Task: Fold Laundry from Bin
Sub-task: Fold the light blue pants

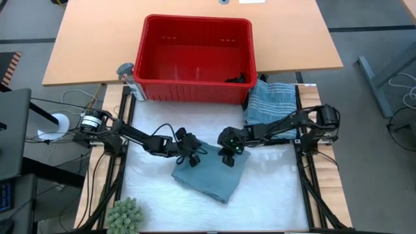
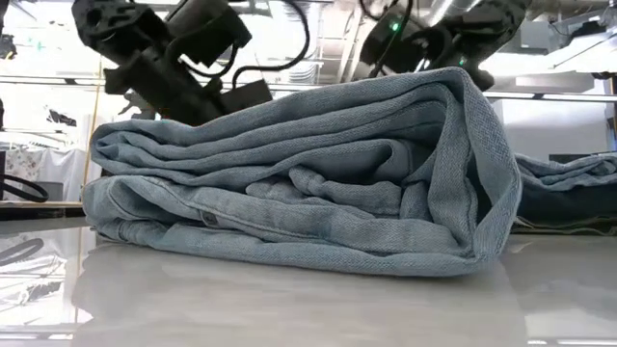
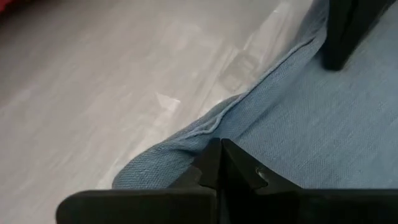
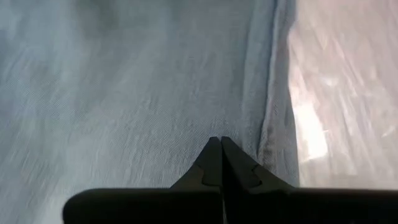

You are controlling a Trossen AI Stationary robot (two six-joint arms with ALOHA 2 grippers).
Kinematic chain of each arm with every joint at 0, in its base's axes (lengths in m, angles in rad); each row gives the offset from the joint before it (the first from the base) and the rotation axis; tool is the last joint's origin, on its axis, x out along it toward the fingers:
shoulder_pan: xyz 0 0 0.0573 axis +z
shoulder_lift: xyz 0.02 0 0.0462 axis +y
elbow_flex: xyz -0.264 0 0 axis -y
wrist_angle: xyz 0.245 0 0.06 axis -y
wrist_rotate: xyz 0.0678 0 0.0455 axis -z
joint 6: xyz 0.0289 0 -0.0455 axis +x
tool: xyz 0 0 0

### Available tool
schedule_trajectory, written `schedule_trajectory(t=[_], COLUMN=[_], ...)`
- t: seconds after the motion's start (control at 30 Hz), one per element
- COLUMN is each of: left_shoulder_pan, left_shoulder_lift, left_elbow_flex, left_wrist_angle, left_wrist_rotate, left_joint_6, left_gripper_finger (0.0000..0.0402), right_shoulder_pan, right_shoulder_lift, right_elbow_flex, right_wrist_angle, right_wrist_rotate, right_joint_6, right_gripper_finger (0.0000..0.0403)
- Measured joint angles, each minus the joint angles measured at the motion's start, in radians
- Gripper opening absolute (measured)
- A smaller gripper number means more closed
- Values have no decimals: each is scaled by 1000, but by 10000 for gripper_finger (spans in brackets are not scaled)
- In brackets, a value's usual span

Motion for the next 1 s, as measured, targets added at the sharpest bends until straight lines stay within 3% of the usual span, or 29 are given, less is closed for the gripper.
schedule_trajectory(t=[0.3,0.5,0.63,0.8,1.0], left_shoulder_pan=[3,3,-1,-67,-162], left_shoulder_lift=[-28,-164,-249,-275,-173], left_elbow_flex=[-18,80,107,97,97], left_wrist_angle=[0,11,19,81,74], left_wrist_rotate=[-45,-94,-70,39,-7], left_joint_6=[-33,49,51,37,-38], left_gripper_finger=[0,0,0,0,0], right_shoulder_pan=[-35,-51,-37,98,307], right_shoulder_lift=[30,-133,-273,-360,-224], right_elbow_flex=[0,-3,-2,-1,-2], right_wrist_angle=[45,19,8,77,308], right_wrist_rotate=[-26,-24,-22,15,166], right_joint_6=[41,35,68,95,91], right_gripper_finger=[30,23,36,28,16])
